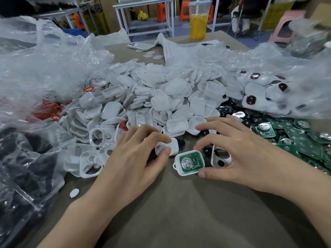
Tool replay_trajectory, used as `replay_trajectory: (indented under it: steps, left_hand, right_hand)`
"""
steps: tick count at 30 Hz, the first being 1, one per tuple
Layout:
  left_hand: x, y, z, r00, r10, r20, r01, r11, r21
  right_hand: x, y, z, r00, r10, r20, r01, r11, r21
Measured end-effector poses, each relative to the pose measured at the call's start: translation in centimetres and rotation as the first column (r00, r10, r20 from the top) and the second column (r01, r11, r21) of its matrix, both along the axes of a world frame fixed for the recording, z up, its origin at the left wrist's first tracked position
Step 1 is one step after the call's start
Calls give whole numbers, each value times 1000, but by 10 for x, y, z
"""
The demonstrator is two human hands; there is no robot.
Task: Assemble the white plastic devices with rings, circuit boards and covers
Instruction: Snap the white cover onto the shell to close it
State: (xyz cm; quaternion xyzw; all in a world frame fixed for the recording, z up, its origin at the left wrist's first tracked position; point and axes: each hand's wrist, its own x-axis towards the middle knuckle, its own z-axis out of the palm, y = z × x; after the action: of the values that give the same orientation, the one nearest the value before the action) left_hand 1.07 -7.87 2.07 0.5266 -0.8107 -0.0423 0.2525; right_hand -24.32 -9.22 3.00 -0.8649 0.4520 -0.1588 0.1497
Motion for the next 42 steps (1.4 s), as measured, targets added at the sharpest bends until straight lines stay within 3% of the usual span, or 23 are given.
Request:
replay_trajectory:
  steps: [8, 17, 30, 36, 42]
  left_hand:
    - [6, -2, -1, 994, -49, 96, 45, 998, 40]
    - [8, -3, -1, 990, -53, 130, 56, 998, -16]
    - [10, -1, 6, 997, -57, 55, 58, 998, -15]
    - [6, 4, 3, 977, -109, -185, 117, 992, 35]
    - [-10, 8, -2, 959, -182, -216, 197, 979, 51]
  right_hand:
    - [-1, 0, 0, 1000, -2, -6, 2, 1000, 23]
    - [-2, 0, 0, 999, -10, -32, 12, 999, 44]
    - [-1, 2, 1, 999, -21, -44, 22, 999, 38]
    - [-1, 1, 1, 998, -17, -56, 18, 999, 31]
    - [-1, 0, 0, 997, -9, -72, 12, 999, 41]
